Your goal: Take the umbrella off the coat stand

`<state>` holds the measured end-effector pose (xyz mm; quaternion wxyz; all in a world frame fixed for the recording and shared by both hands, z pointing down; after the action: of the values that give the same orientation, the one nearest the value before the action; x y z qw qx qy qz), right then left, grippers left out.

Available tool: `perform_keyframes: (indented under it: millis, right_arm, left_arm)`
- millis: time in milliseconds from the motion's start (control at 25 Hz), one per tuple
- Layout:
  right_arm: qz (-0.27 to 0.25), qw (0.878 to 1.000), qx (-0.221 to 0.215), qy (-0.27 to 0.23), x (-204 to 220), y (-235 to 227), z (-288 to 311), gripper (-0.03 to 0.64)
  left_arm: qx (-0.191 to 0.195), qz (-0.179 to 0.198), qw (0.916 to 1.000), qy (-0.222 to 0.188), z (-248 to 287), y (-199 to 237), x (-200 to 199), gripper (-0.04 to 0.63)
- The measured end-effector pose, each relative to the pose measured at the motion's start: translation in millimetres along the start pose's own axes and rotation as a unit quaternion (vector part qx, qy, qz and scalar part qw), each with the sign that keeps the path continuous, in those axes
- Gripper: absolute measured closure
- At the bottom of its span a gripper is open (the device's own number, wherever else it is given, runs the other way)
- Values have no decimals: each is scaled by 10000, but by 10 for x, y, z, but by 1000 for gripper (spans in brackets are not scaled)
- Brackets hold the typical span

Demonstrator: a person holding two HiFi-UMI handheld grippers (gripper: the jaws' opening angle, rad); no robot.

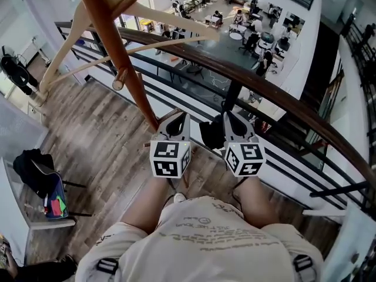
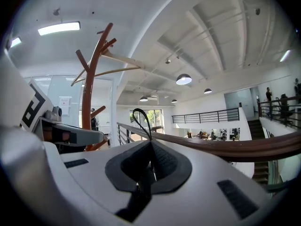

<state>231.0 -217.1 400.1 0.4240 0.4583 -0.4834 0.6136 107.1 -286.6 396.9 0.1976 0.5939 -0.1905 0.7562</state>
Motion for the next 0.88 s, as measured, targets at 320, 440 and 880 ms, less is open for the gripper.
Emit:
perform_keyframes:
  millis: [320,440,880]
  right_arm:
    - [81,9993,354,-39,28,-256,-200,612]
    - [121,9988,481,-50,22,-354,-250,612]
    - [181,9982,537,-176,-60,-490,-317,612]
  left_arm:
    - [351,41,9994,13,162,-238,25,591]
    - [439,70,9990,43,220,-317,29,591]
    - [472,123,9987,113,340,-421,-15,591]
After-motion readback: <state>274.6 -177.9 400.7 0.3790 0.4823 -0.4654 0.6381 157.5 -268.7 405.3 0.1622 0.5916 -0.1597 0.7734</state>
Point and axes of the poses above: the fingertips, and each gripper's own axes: z forward along the fingers, y to its left, x out of its underside, the point moved 2 cm from there along -z, backward along the fingers, and after that the axes turned 8 degrees about z, right-handed, at the moved point
